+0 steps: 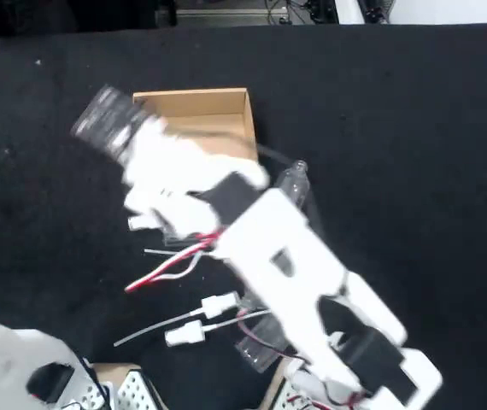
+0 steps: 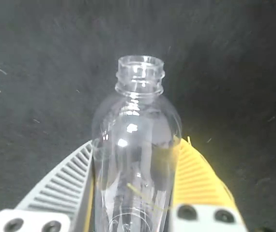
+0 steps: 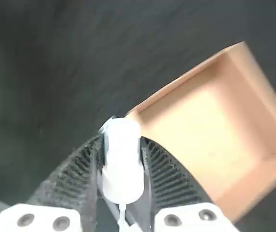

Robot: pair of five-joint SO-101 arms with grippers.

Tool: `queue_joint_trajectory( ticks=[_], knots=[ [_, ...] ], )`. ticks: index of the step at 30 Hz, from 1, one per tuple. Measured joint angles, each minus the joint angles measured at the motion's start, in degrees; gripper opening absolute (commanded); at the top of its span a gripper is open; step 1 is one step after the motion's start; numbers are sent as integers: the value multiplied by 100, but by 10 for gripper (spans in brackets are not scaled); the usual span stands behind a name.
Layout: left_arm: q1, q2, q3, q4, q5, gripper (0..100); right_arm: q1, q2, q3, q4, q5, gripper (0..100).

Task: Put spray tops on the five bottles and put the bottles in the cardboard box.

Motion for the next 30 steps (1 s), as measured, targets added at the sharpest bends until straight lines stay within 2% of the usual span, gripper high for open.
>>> queue_joint_trajectory(
  ticks=[5, 12, 14, 18, 21, 30],
  knots=[
    [888, -1240, 360, 9, 870, 33, 862, -598, -967, 229, -686, 11],
    [2910, -3262, 1196, 0, 2268, 30, 2101, -765, -2127, 492, -1688, 11],
    [3560, -3868, 1574, -255, 2576, 30, 2321, -765, -2180, 492, -1943, 11],
    [4607, -4949, 2875, -1389, 3156, 30, 2804, -765, -2189, 492, -2576, 11],
    [5231, -5697, 4044, -2453, 3473, 30, 2901, -765, -2189, 492, -2857, 11],
    [6998, -7481, 6541, -4958, 3622, 30, 2901, -870, -2119, 176, -3341, 11]
  ],
)
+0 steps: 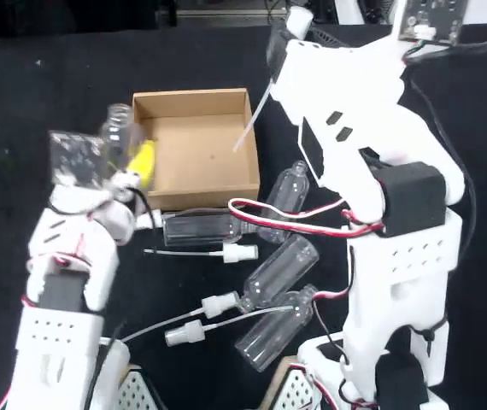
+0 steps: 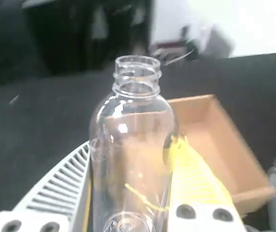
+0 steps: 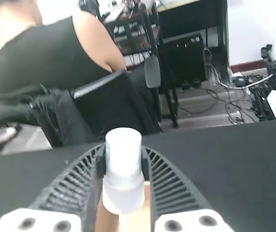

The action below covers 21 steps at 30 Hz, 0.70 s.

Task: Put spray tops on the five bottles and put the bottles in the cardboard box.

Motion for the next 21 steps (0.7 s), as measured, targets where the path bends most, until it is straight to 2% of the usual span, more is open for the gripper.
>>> queue_joint_trajectory(
  ticks=[5, 12, 17, 21],
  knots=[
    [651, -554, 818, -668, 0, 30, 0, -527, 703, -589, -44, 11],
    [1160, -1143, 1793, -1503, 0, 30, -141, -1345, 2189, -1714, -44, 11],
    [1231, -1591, 2716, -2400, 9, 31, -510, -1679, 2558, -2066, -44, 11],
    [1240, -1908, 3015, -2699, 396, 33, -747, -1714, 2620, -2277, -44, 11]
  ],
)
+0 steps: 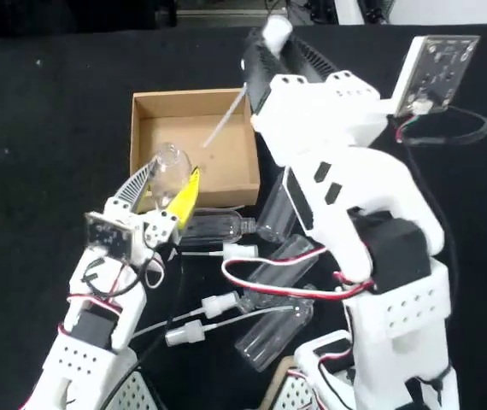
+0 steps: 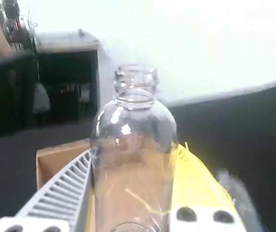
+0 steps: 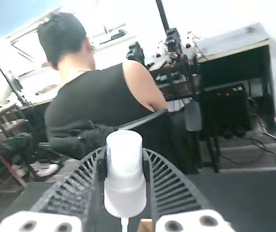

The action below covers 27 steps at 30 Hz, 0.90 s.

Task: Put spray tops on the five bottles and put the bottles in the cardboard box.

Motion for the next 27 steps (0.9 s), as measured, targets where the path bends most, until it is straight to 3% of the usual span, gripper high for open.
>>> queue_joint_trajectory(
  ticks=[5, 14, 21, 27],
  knots=[
    [18, -220, 44, -18, 519, 33, -334, 0, 0, -167, 0, 12],
    [360, -237, 44, 308, 580, 33, -457, 0, 0, -484, 0, 12],
    [563, -237, 44, 431, 580, 33, -774, -9, 404, -501, 1275, 11],
    [563, -237, 44, 431, 580, 33, -791, -9, 413, -501, 1468, 11]
  ],
)
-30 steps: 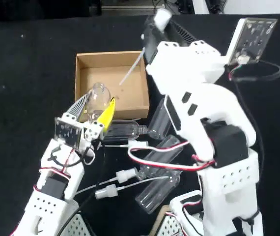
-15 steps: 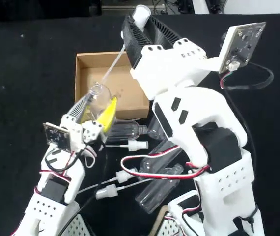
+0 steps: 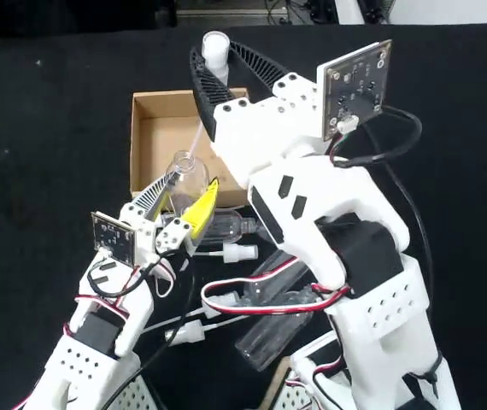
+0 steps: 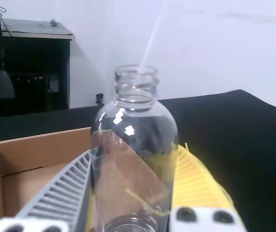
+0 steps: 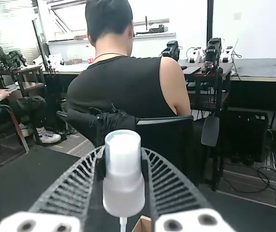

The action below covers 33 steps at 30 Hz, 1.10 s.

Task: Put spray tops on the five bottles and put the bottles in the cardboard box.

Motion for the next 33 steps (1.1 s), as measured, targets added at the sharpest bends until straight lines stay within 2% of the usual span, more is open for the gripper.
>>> queue_joint_trajectory(
  ticks=[9, 12, 16, 24, 28, 33],
  knots=[
    [0, 0, 0, 0, 0, 33, -624, 0, 448, 0, 35, 14],
    [-9, 0, 0, 0, 0, 33, -651, -9, 615, 0, 35, 79],
    [-9, 0, 0, 0, 0, 33, -730, 0, 651, 352, 35, 172],
    [26, 0, 0, 0, 9, 33, -1116, 0, 360, 1231, 70, 167],
    [35, 0, 0, 0, 9, 33, -1073, 0, -255, 1697, 510, 109],
    [-9, -9, 0, 0, 9, 33, -18, -9, -730, 2409, 774, 39]
  ],
)
